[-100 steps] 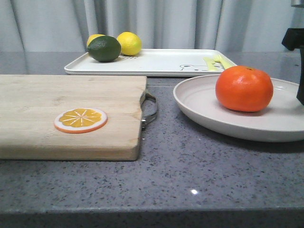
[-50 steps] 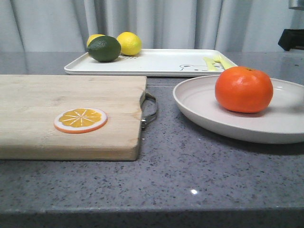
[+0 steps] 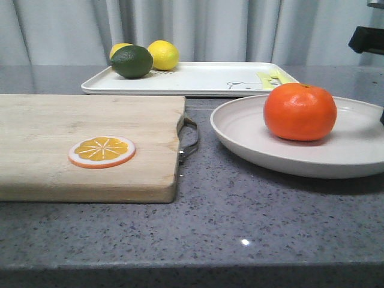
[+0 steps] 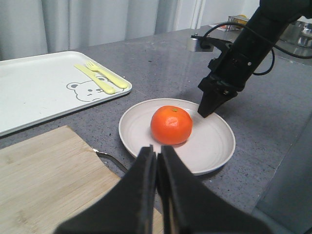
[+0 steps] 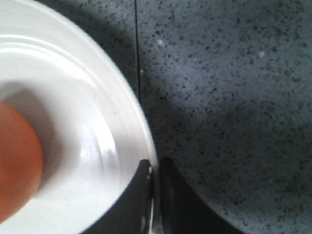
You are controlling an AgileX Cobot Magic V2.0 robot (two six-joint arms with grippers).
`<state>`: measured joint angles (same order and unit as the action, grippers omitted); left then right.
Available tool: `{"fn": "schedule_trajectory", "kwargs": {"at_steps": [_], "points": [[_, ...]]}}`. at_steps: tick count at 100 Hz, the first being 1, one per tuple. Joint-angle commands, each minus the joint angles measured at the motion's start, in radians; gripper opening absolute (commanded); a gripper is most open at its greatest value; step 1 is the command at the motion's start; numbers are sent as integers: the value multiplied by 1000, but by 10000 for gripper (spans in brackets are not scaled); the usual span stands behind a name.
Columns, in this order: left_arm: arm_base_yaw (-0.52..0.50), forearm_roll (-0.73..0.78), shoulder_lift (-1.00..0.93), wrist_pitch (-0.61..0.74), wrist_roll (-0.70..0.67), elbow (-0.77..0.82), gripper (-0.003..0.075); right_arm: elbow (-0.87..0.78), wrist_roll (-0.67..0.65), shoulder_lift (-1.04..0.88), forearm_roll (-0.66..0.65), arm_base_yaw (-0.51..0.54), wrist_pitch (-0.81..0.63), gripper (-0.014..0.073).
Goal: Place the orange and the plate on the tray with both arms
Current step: 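Grip the plate rim with the right gripper and lift the plate, then carry the plate with the right gripper and lower it onto the white tray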
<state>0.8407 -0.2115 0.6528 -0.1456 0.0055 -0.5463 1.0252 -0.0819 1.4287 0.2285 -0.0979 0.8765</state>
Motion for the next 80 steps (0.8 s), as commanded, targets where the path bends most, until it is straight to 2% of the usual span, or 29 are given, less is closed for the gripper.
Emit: {"fn": "schedule_trajectory", "kwargs": {"at_steps": [1,16,24,48,80], "points": [[-3,-7,-2,72,3,-28,-20,27,45,-61,50,37,-12,-67],[-3,-7,-2,72,3,-28,-20,59,144,-73,181,83,33,-67],[-3,-7,-2,72,3,-28,-20,97,169,-73,210,85,41,-67],[-3,-7,-2,72,3,-28,-20,282,170,-23,221,85,84,-67],[-3,-7,-2,72,3,-28,-20,635,169,193,222,60,173,-67]]}}
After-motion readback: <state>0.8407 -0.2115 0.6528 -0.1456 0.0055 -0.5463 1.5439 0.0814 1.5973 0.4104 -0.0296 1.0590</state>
